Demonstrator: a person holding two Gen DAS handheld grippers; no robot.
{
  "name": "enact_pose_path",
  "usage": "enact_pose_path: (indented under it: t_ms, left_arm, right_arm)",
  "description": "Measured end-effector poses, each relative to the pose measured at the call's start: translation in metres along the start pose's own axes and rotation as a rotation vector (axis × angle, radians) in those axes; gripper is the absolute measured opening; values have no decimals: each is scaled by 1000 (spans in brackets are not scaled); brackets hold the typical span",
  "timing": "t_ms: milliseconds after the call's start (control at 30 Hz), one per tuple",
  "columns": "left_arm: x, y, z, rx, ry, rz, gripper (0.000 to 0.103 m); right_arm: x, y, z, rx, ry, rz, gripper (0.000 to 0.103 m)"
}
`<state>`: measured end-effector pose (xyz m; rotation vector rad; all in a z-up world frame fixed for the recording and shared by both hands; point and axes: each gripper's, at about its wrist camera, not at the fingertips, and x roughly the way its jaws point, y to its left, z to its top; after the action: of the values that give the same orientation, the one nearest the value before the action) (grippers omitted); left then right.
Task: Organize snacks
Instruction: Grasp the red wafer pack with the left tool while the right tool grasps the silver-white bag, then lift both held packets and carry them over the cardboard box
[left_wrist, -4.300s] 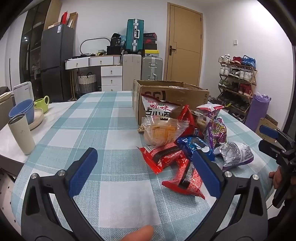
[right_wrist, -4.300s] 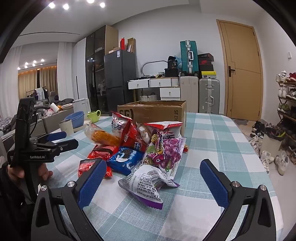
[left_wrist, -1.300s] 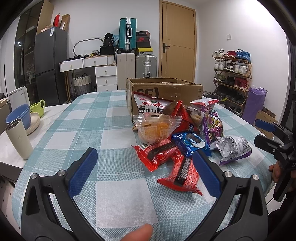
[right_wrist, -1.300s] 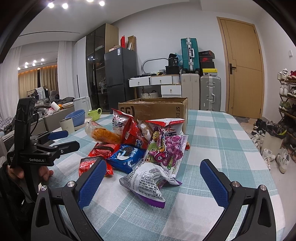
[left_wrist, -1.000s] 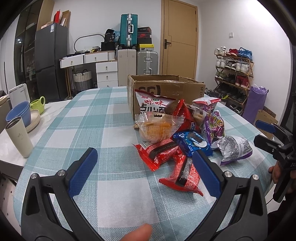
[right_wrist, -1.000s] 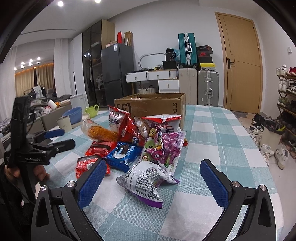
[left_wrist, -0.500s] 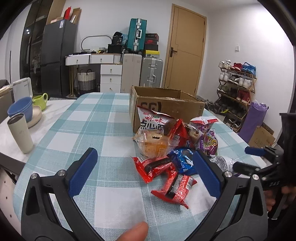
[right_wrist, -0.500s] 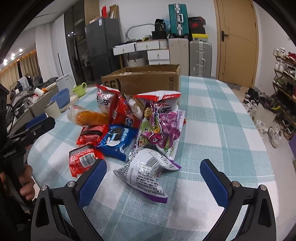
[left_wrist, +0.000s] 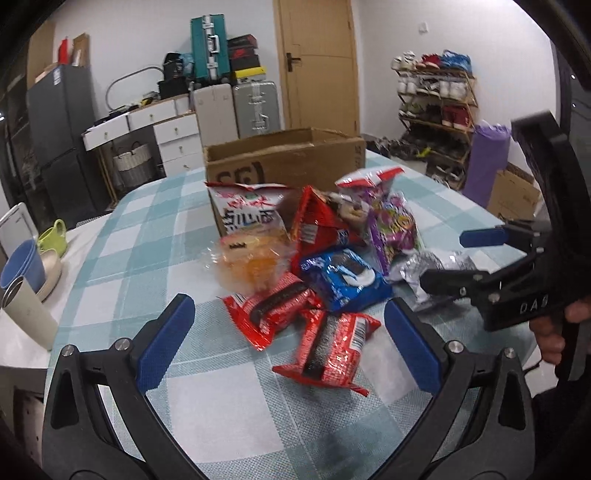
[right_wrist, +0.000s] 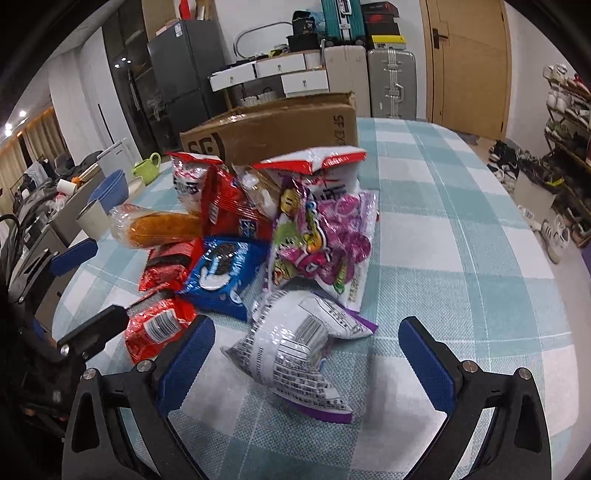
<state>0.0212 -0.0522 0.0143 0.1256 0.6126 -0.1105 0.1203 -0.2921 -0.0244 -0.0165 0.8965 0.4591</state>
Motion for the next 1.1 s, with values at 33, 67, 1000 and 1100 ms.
enact_pose_path:
  t_ms: [33, 67, 1000, 1100]
  left_arm:
    - [2, -3, -1, 14, 2, -9, 102]
    - [4, -5, -3, 24, 5, -14, 102]
    - [43, -13, -29, -12, 182, -189, 42]
    - [36, -14, -27, -21, 167, -197, 42]
  right_arm:
    - [3, -1, -1, 6, 15, 11, 92]
    - [5, -3, -2, 18, 28, 35, 92]
    - [-9, -8, -27, 48, -27, 176, 50]
    - [-19, -8, -27, 42, -67, 192, 50]
